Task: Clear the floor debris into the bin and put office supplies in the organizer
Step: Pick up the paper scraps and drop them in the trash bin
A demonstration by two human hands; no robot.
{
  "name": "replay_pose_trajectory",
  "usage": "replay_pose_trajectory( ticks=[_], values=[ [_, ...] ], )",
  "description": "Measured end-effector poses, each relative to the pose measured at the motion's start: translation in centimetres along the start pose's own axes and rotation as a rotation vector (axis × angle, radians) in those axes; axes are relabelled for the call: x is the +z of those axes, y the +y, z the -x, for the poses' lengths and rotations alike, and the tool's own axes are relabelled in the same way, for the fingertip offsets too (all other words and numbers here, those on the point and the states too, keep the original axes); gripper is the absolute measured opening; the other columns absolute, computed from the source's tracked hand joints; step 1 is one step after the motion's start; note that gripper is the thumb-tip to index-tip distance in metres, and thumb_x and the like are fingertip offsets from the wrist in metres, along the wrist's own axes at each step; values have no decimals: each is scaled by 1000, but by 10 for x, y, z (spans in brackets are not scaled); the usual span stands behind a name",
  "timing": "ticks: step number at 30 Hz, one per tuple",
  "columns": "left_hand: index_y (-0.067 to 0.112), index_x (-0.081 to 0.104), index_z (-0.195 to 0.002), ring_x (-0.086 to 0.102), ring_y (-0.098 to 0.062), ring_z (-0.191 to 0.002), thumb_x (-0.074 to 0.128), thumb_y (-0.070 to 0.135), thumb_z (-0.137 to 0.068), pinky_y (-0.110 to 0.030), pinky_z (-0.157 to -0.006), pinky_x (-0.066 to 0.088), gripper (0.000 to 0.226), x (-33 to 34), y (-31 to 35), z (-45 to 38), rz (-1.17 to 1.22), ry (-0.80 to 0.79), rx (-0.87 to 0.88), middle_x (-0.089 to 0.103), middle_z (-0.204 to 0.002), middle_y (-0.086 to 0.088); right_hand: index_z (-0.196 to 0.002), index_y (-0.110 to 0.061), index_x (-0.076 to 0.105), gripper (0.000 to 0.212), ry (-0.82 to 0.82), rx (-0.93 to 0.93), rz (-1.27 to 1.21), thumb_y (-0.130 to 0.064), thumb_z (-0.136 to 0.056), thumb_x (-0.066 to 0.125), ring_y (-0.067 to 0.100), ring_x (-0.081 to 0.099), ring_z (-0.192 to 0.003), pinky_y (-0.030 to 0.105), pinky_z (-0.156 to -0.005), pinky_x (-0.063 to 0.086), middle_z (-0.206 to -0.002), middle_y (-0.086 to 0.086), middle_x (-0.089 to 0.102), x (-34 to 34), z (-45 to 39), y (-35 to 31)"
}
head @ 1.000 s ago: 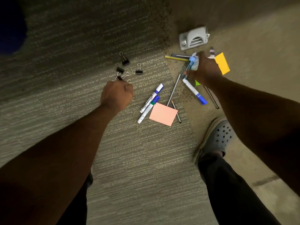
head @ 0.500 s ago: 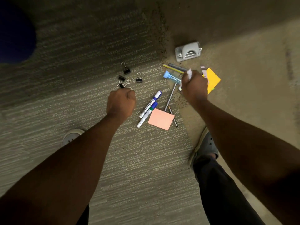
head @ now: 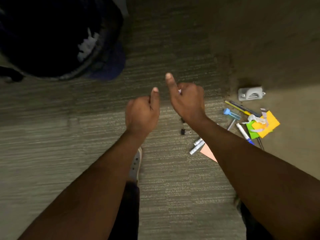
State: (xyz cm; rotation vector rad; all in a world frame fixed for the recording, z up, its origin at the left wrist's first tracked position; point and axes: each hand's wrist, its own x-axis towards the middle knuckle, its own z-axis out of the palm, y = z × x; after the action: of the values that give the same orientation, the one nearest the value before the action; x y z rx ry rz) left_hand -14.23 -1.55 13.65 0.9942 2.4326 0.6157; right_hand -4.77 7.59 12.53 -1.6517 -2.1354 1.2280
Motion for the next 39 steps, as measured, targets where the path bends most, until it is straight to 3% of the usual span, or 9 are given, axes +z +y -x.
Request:
replay_pose_trajectory(
  ticks=[4, 7, 11, 15, 17, 20, 25, 30, 39],
  values=[
    [13, 46, -48, 41, -20, -43, 35, 30, -101, -26, -53, 20, 57, -82, -5, -40, 25, 402, 136, 52, -45, -12, -42, -21, 32, 60, 152, -287, -254, -35, -98, 47, 6, 28, -33, 26, -45, 22, -36, -11, 27, 8, -15, -119],
    [22, 29, -47, 29, -5, -34, 34, 28, -100, -20, -45, 16, 54, -144, -10, -73, 172, 602, 146, 33, -38, 12, -50, -16, 50, 46, 265, -442, -412, -19, -96, 50, 10, 39, -38, 27, -46, 28, -42, 0, 42, 21, -31, -195],
    [15, 50, -57, 48, -6, -48, 38, 27, -99, -18, -50, 21, 46, -194, -34, -118, 193, 836, 17, 46, -54, 10, -82, -15, 58, 26, 64, -386, -161, -27, -98, 42, 18, 63, -85, 15, -56, 33, -93, 10, 69, 54, -63, -253],
    [8, 62, -114, 61, -15, -107, 30, 33, -103, -26, -84, 42, 42, -188, -72, -153, 25, 451, -128, 66, -115, -9, -90, -18, 50, 21, -123, -406, -136, -31, -102, 38, 10, 54, -82, 5, -63, 34, -82, -3, 56, 90, -89, -253],
    [11, 55, -123, 57, -26, -113, 23, 36, -104, -28, -81, 40, 45, -177, -88, -155, 23, 213, -171, 62, -123, -12, -109, -19, 52, 31, -244, -464, -39, -39, -103, 30, 12, 57, -89, 23, -89, 44, -85, -10, 56, 106, -93, -242],
    [11, 52, -127, 56, -25, -113, 24, 31, -103, -22, -81, 38, 42, -162, -99, -140, 4, 153, -20, 60, -124, -9, -139, -24, 42, 47, -230, -534, 120, -46, -102, 24, 15, 45, -130, 34, -108, 34, -133, -6, 54, 114, -91, -221],
    [6, 53, -129, 60, -23, -108, 30, 31, -102, -27, -87, 42, 43, -136, -90, -98, 75, 244, 155, 64, -119, -11, -111, -9, 62, 47, -4, -696, -71, -41, -97, 32, 15, 60, -101, 29, -88, 45, -106, 3, 65, 74, -61, -177],
    [1, 57, -125, 59, -23, -114, 42, 20, -100, -39, -99, 45, 34, -88, -51, -27, 203, 336, 234, 62, -121, -8, -106, -9, 63, 31, 115, -444, -132, -33, -99, 45, 9, 60, -84, 17, -70, 42, -95, -1, 66, 24, -3, -88],
    [7, 65, -117, 54, -20, -120, 50, 8, -89, -41, -105, 42, 32, 48, -10, 77, 155, -128, 161, 63, -127, -7, -93, -17, 66, 12, 141, 118, 92, -20, -93, 54, 14, 59, -62, 24, -57, 36, -70, 2, 67, -42, 109, 132]
  ],
)
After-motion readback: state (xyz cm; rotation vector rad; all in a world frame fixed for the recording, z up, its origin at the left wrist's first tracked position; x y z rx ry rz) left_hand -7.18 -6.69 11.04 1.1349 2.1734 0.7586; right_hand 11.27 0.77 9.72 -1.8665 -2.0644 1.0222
